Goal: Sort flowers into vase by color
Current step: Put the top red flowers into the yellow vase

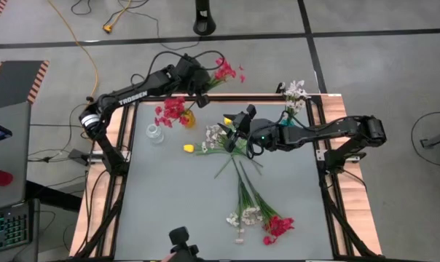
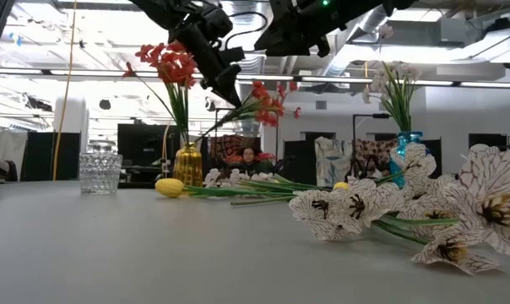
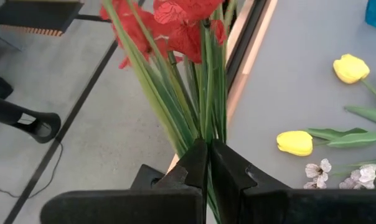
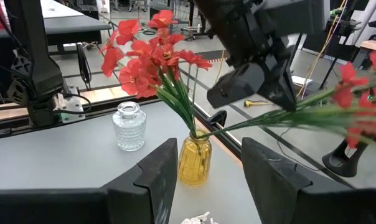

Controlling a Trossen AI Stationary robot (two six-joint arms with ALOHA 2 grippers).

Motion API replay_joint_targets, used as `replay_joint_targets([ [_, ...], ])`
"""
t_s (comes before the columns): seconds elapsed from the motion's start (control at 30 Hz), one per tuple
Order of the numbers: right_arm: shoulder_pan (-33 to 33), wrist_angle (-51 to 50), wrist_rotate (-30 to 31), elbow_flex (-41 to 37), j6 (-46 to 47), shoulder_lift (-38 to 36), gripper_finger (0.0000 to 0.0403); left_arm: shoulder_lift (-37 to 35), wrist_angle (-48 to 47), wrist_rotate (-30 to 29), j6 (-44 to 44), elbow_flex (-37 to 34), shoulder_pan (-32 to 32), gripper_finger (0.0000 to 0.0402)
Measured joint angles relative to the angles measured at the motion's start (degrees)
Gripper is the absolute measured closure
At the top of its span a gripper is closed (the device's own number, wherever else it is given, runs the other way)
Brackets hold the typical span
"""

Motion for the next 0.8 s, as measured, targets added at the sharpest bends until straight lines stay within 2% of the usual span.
replay_joint_targets([
  [0.27,-0.02,-0.02,0.00,0.02,0.00,0.00,0.0200,-3.31,-0.20,0.00,-0.55,0.02,0.00,0.0401],
  [0.6,0.00,0.00,0.00,0.02,0.00,0.00,0.0200,-3.70,-0.48,-0.08,-2.01,0.02,0.00,0.0401],
  [0.8,0.00,-0.02,0.00,0.02,0.00,0.02,0.0200,-7.16,-0.40,-2.19,-3.85,0.02,-0.02,0.0401],
])
